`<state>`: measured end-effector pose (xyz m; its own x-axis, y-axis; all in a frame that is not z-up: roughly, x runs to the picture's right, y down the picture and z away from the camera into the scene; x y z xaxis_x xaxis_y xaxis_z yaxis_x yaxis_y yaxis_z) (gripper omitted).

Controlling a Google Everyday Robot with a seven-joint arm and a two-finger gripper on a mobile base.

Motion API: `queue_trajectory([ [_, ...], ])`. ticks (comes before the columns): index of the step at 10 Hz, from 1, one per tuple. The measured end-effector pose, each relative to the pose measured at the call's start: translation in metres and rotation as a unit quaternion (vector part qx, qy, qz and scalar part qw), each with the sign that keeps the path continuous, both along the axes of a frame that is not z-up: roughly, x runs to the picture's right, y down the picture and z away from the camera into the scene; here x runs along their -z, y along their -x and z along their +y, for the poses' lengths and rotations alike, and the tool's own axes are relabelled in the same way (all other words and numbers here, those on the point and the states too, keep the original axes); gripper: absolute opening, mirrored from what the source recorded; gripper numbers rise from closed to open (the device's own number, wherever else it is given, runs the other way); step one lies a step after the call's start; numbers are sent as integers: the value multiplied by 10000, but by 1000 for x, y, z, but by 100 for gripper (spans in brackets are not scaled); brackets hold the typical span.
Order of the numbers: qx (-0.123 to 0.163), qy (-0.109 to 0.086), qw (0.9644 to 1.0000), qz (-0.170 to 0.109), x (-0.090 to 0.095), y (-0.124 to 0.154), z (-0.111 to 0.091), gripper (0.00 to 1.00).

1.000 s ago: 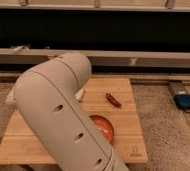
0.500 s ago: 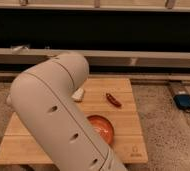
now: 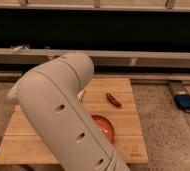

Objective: Stand the bottle upright

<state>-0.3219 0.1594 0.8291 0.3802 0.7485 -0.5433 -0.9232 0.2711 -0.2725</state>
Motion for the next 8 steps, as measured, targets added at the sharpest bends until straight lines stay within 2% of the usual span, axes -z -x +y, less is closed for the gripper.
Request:
queue_trajectory([
  [3, 84, -64, 9988, -471, 54, -3, -34, 18],
  [5, 153, -149, 9973, -698, 84, -13, -52, 18],
  [6, 203, -184, 9963, -814, 97, -20, -58, 18],
  [8, 285, -180, 9947, -967, 112, -30, -60, 18],
])
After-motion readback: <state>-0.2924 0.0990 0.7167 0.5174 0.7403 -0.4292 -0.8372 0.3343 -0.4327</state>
